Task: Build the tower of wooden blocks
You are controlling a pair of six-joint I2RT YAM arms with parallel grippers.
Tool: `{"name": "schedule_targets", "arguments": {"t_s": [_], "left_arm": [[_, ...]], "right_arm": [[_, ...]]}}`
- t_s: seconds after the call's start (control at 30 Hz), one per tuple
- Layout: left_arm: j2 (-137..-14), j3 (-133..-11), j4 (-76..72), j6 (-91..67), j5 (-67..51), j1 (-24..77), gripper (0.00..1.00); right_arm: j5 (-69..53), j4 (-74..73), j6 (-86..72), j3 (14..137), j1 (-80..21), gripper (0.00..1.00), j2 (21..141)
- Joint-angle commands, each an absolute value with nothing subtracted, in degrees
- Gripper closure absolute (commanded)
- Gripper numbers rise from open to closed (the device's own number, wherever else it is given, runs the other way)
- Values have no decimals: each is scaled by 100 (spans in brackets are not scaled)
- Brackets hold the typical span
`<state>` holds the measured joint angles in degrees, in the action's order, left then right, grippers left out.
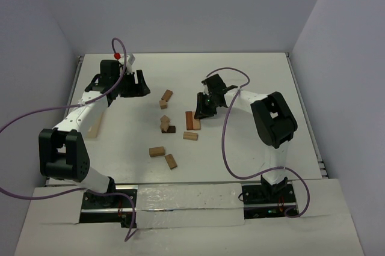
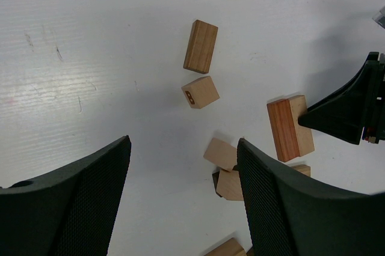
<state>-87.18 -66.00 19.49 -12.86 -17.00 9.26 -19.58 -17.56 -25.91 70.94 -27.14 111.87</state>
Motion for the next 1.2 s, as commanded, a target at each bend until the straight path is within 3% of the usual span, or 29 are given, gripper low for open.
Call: {"name": "schedule_targets", "arguments": {"t_s": [0.0,0.77,1.17], "left_arm": [[-8710,-6662,1775,-1274,-1829,879,23],[-8710,-6618,1763,-1269,-1872,879,22],[-8710,-6618,1783,-1266,-1891,853,21]], "right_arm": [[-1837,-1714,-2654,7172,-2768,64,11320],[-1925,-1745,-2786,7247,-2865,62,11391],[-1936,-1882,-2795,7400,-2865,40,11460]]}}
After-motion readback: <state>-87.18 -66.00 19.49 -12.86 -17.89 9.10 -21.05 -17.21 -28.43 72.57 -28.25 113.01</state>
